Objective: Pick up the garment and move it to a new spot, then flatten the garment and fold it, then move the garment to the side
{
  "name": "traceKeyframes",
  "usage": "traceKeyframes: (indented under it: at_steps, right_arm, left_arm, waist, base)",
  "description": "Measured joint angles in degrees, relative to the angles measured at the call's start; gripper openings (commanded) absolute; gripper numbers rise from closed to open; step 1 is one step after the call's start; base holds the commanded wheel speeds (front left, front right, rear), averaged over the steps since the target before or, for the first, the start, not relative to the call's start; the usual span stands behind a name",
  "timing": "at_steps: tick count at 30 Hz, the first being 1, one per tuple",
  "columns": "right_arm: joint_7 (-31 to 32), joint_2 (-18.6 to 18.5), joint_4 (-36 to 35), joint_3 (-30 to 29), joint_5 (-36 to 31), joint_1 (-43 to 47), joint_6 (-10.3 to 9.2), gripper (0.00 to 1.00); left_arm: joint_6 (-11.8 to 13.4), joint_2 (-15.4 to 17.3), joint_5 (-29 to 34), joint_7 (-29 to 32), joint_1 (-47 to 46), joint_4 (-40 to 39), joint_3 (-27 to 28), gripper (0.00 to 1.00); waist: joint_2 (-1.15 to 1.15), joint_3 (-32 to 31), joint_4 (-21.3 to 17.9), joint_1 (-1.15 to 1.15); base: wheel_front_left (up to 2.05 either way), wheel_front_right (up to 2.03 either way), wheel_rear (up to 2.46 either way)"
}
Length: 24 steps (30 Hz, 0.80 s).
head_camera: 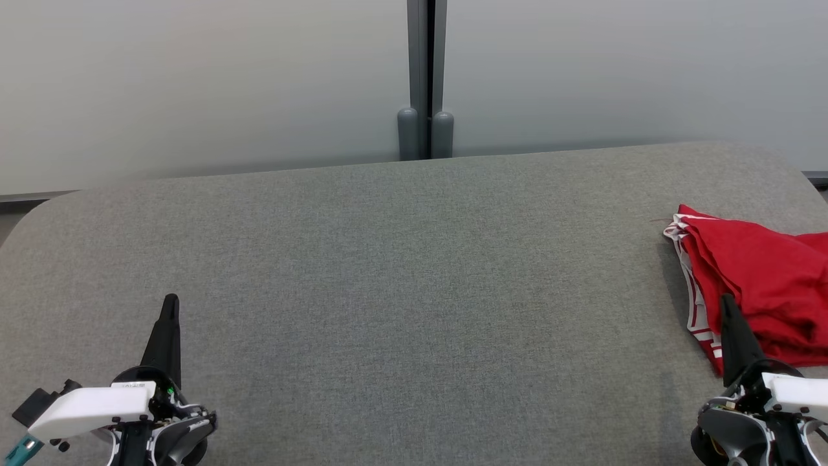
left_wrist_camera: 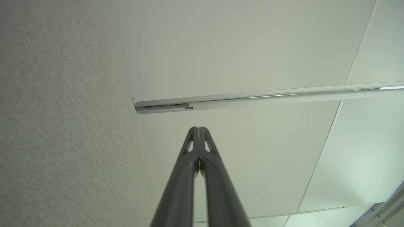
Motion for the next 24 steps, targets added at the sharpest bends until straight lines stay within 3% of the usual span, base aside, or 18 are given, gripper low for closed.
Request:
traceKeyframes:
  at_steps: [24]
  right_arm:
    - [0.0, 0.0, 0.0, 0.0, 0.2, 0.0, 0.0, 0.0]
  left_arm:
    - [0.0, 0.0, -0.2, 0.0, -0.3, 0.0, 0.0, 0.0]
  waist:
    - [0.0, 0.0, 0.0, 0.0]
  base:
    - [0.0, 0.0, 0.0]
